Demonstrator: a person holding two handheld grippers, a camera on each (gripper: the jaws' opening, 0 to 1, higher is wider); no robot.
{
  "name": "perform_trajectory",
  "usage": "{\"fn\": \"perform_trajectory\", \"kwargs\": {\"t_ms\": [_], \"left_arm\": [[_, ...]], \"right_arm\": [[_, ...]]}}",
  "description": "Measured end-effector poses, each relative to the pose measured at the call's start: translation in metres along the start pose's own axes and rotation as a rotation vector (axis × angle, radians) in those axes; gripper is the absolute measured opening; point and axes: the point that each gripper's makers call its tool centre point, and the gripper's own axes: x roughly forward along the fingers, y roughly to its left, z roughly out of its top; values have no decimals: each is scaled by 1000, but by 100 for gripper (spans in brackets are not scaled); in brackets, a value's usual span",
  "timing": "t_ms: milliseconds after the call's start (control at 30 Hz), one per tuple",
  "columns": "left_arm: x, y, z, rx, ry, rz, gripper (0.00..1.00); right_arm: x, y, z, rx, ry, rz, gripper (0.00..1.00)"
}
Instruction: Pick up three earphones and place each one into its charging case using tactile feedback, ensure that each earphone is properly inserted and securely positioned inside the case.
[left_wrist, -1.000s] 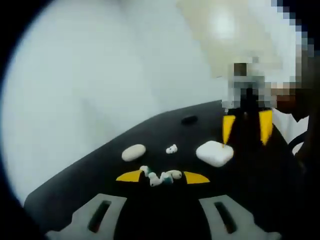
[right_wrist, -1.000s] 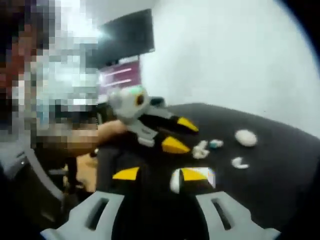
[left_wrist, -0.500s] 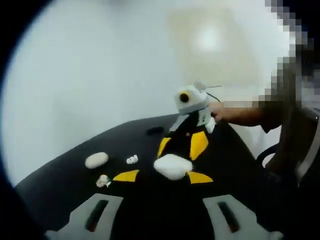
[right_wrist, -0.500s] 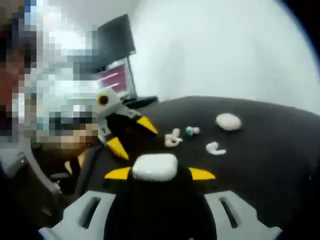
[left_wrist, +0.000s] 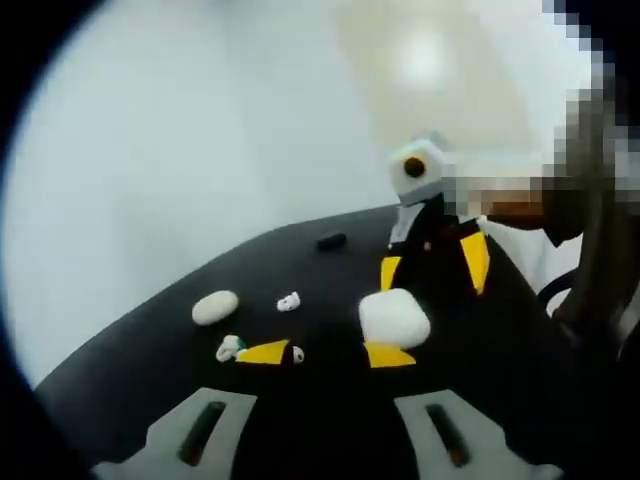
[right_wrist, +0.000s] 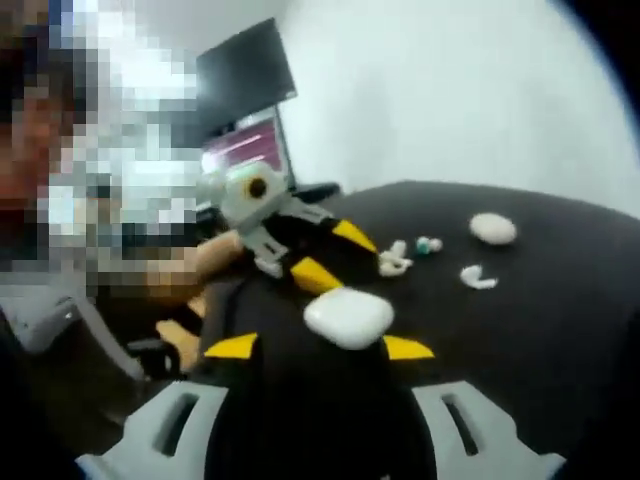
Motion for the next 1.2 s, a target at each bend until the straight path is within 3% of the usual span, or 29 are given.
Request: {"fn": "perform_trajectory", "kwargs": {"t_ms": [133, 200, 267, 467, 533, 567, 667, 867, 933, 1067, 1133, 1200], "left_arm": [[-4, -2, 4, -36, -19, -23, 25], [-6, -15, 5, -83, -25, -102, 20], [-7, -20, 6, -72, -22, -125, 15], [-11, -29, 15, -128, -67, -192, 23], [-8, -30, 13, -144, -60, -195, 27], [-6, -32, 10, -134, -45, -191, 28], [-5, -31, 8, -132, -37, -182, 31], [-5, -14, 6, -145, -28, -104, 20], [-5, -14, 7, -153, -36, -108, 21], [-5, -18, 9, -149, -43, -126, 22], [-5, -20, 10, -154, -48, -139, 23], [-5, -22, 10, -156, -49, -148, 23]], "right_arm": [[-4, 0, -1, -5, 36, 16, 42], [-7, -3, 1, -31, 50, 28, 41], [-8, -9, 4, -50, 52, 25, 41], [6, -20, 9, -57, 41, 25, 42], [10, -18, 3, -47, 77, 32, 42], [10, -18, 6, -73, 55, 21, 41], [4, -15, 3, -55, 69, 15, 41], [-6, 0, -3, -51, 91, 55, 38], [-10, -9, -1, -63, 97, 32, 37], [-9, -30, 21, -84, 16, -5, 38], [-3, -39, 27, -120, 1, -10, 42], [5, -44, 26, -125, 4, 2, 53]]}}
